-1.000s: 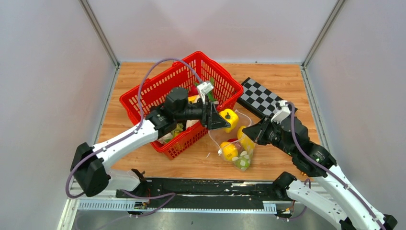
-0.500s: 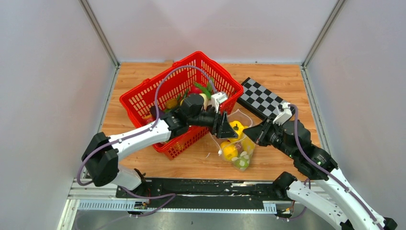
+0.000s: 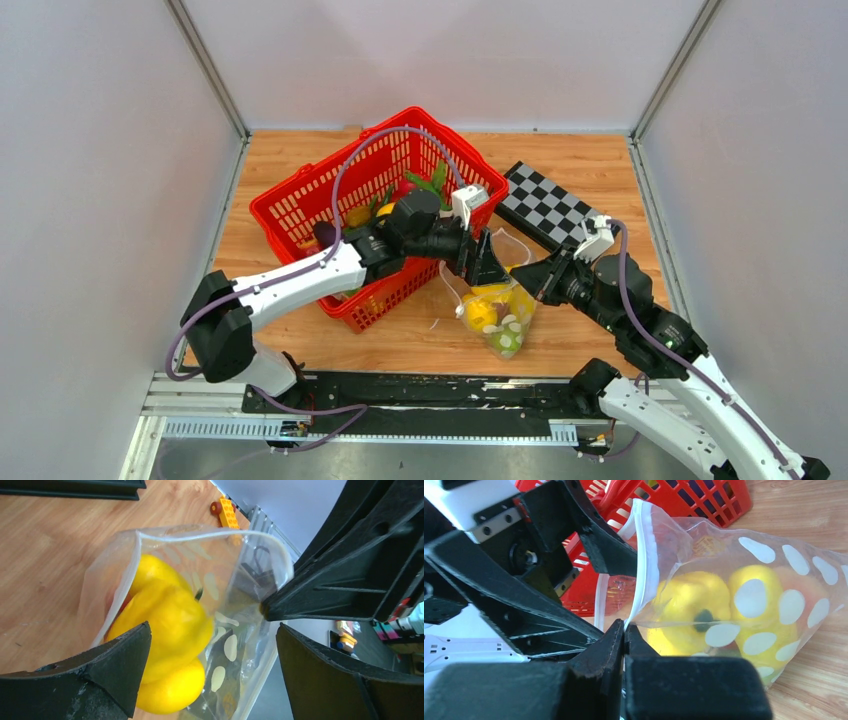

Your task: Place the food in the zip-top bag and seal the zipper

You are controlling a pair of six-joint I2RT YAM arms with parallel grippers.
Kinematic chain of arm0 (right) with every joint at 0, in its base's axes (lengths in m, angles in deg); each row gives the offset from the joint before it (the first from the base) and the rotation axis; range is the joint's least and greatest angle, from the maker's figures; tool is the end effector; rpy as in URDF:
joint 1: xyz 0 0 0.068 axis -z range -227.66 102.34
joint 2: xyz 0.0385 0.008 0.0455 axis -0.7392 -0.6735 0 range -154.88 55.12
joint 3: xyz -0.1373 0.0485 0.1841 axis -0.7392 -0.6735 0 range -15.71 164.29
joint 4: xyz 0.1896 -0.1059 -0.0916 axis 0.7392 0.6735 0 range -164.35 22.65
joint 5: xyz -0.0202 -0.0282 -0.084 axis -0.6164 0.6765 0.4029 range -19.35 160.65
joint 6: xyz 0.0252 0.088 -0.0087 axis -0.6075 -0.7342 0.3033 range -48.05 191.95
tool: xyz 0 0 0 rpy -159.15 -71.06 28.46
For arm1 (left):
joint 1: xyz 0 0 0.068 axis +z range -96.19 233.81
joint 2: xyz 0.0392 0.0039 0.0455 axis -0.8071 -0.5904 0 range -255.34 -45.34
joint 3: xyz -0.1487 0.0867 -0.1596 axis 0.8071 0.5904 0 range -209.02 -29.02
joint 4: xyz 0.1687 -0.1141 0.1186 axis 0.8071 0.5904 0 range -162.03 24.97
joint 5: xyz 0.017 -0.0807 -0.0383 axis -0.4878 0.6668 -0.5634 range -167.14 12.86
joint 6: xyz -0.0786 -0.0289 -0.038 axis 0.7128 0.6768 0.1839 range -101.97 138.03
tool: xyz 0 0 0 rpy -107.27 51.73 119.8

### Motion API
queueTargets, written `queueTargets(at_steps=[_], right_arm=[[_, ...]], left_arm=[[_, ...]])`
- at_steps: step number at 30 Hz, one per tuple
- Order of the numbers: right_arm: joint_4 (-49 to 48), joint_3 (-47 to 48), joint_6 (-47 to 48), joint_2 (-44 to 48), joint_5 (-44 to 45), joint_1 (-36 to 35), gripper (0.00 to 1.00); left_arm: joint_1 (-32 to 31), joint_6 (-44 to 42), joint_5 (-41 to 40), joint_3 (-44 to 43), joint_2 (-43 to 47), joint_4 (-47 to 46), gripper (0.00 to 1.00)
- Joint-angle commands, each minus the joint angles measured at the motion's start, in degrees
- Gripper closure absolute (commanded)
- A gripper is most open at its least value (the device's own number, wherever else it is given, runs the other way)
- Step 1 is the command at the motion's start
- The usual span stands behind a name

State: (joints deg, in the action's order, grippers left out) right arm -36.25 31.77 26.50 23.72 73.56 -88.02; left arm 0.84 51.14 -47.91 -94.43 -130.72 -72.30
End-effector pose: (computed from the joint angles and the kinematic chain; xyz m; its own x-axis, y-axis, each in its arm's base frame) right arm 0.1290 0.1040 0.2896 -0.6357 0.3938 -0.6640 -0.2249 0.7283 0.6473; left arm 0.1871 -0.3150 0.2701 -0.7018 0.1388 -0.6988 0.7046 0.2797 -0.6521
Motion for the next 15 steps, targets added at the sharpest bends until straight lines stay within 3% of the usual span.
queueTargets(at_steps=[1,10,15], right_arm=[[-4.6,-0.6,-1.1,0.6,1.2,-0.2,0.98],[-4.0,0.0,-0.6,-0.1,1.5,-0.2,0.98],[-3.1,0.2,-0.7,0.4,2.0,-0.2,0.98]], left_arm=[[-0.4,-4.9,-1.0,-5.0,1.7,6.4,0.00],[-0.3,-11.1,-4.7,-10.2,5.7,17.0,0.00],[-0.3,-16.1,-18.4,-13.3,8.9,28.3,0.00]])
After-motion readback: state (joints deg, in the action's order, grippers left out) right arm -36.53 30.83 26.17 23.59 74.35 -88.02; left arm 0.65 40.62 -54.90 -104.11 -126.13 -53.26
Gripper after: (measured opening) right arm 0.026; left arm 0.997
